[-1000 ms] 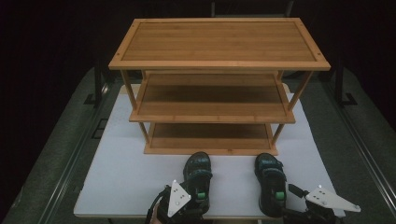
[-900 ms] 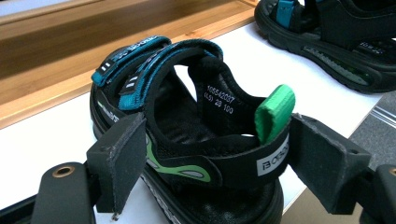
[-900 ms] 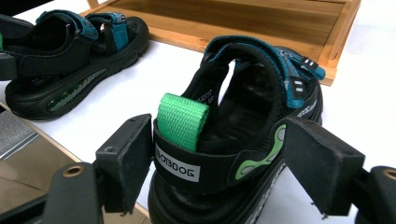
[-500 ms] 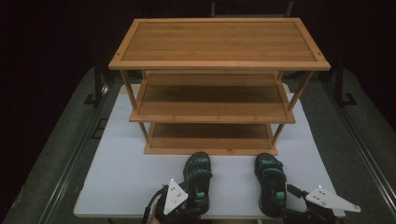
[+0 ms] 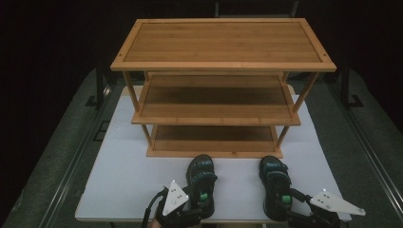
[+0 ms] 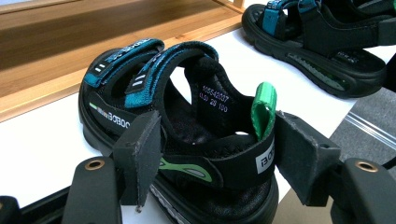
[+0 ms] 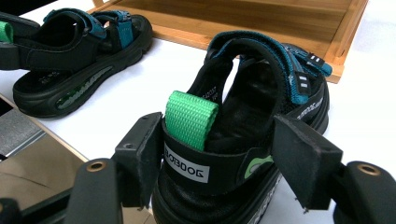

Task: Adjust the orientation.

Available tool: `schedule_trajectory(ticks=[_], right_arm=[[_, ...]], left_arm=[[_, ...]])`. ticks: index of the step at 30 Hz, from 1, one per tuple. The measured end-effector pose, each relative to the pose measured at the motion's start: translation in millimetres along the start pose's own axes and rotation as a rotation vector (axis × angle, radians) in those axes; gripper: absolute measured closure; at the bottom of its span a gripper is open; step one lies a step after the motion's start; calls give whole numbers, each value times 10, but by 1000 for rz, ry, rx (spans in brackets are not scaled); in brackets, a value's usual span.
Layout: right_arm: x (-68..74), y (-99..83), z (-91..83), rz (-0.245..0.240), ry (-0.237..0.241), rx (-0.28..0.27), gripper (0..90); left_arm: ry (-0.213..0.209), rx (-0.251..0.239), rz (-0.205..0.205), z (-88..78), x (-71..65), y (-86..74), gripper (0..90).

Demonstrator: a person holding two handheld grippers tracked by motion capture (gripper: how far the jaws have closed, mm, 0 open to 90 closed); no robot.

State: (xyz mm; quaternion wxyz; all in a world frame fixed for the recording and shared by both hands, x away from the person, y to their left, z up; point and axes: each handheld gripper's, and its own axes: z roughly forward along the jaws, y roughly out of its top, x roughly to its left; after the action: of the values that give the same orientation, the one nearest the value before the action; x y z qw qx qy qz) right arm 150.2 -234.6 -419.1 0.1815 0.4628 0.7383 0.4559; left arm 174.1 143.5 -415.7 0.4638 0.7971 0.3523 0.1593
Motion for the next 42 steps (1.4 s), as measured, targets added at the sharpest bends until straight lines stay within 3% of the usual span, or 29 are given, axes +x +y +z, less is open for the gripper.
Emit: schedule_trajectory(ticks=[10,21,26,33,42], right_arm=[[-11,-5,-13,6,-1,1,403],[-48,-27,-56,-4,-40,0,682],[-65,-26,-43,-25,-52,-1,770],[-8,-9,-23,-106,-85,-14,796],[35,20,-64,-129,-88,-57,800]], left_arm=[[-21,-13,-8,-22,39,-22,442],[-22,-30,12,-84,108,-72,675],[-40,-49,-10,-77,143,-97,736],[-39,-90,-17,-71,172,-96,775],[-27,-142,-8,-131,205,-38,791]])
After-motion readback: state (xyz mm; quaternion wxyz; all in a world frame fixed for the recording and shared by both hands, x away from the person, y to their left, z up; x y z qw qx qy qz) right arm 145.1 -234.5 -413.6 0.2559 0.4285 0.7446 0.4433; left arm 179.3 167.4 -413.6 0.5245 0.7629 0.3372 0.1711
